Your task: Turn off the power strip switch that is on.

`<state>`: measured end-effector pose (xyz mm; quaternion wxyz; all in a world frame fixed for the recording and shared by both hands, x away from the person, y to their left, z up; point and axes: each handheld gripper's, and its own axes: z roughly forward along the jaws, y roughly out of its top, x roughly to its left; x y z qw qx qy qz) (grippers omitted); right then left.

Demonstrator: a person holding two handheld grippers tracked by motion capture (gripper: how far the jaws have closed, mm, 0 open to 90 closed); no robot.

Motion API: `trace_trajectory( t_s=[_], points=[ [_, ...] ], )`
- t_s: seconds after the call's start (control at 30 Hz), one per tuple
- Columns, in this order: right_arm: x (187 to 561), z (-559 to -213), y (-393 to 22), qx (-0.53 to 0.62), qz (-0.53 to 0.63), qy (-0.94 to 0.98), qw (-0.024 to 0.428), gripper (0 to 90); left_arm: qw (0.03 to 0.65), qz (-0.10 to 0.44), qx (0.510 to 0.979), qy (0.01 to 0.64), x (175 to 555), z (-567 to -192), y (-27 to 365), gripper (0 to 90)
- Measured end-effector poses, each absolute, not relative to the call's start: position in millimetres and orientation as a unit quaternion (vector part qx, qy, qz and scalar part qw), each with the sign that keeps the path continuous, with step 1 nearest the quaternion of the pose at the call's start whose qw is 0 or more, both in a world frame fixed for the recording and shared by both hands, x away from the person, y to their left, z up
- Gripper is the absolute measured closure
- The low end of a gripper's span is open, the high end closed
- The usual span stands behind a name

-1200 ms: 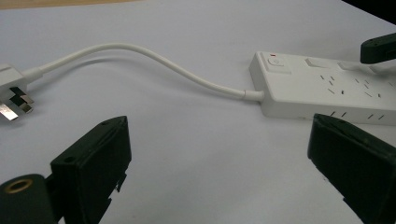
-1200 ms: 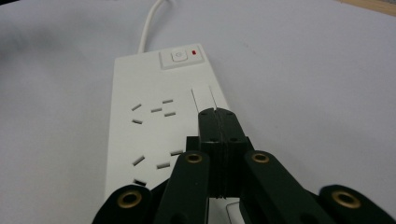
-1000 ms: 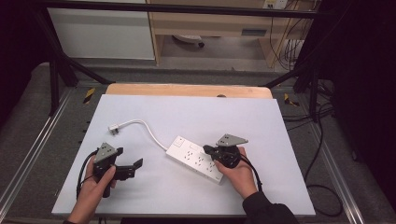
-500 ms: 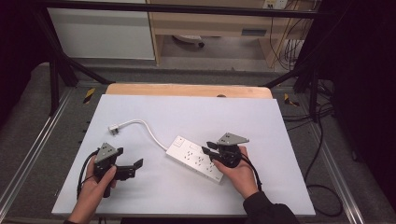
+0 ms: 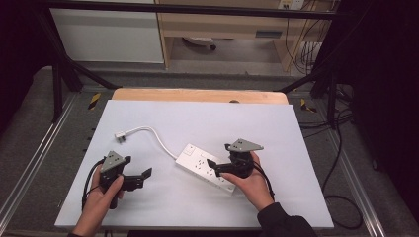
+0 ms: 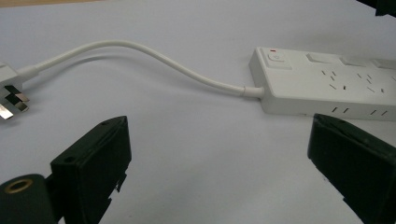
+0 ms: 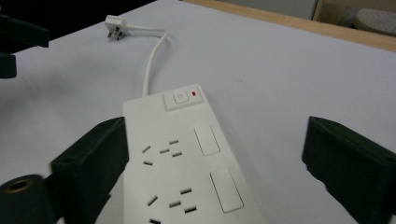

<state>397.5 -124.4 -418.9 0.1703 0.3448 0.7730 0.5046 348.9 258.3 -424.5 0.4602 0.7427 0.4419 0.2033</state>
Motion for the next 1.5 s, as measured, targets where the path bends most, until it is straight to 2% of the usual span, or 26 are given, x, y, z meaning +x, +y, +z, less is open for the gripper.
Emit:
trace_trajectory(
  t_s=[0.07,0.13,0.33,0.67,1.5],
  points=[
    [396,-418,-122,0.339,0.504,0.772,0.188,2.8,0.462,0.205,0.741,0.441,348,-424,259,6.2],
    [395,-418,-120,0.345,0.497,0.767,0.212,4.1,0.465,0.206,0.738,0.443,348,-423,260,6.1],
    [393,-414,-122,0.348,0.516,0.745,0.24,5.4,0.472,0.203,0.736,0.44,348,-422,260,6.1],
    [393,-405,-138,0.349,0.525,0.744,0.221,4.9,0.476,0.197,0.737,0.437,348,-422,257,6.0],
    [384,-375,-185,0.382,0.529,0.71,0.264,3.1,0.483,0.2,0.734,0.433,345,-417,261,6.2]
  ],
)
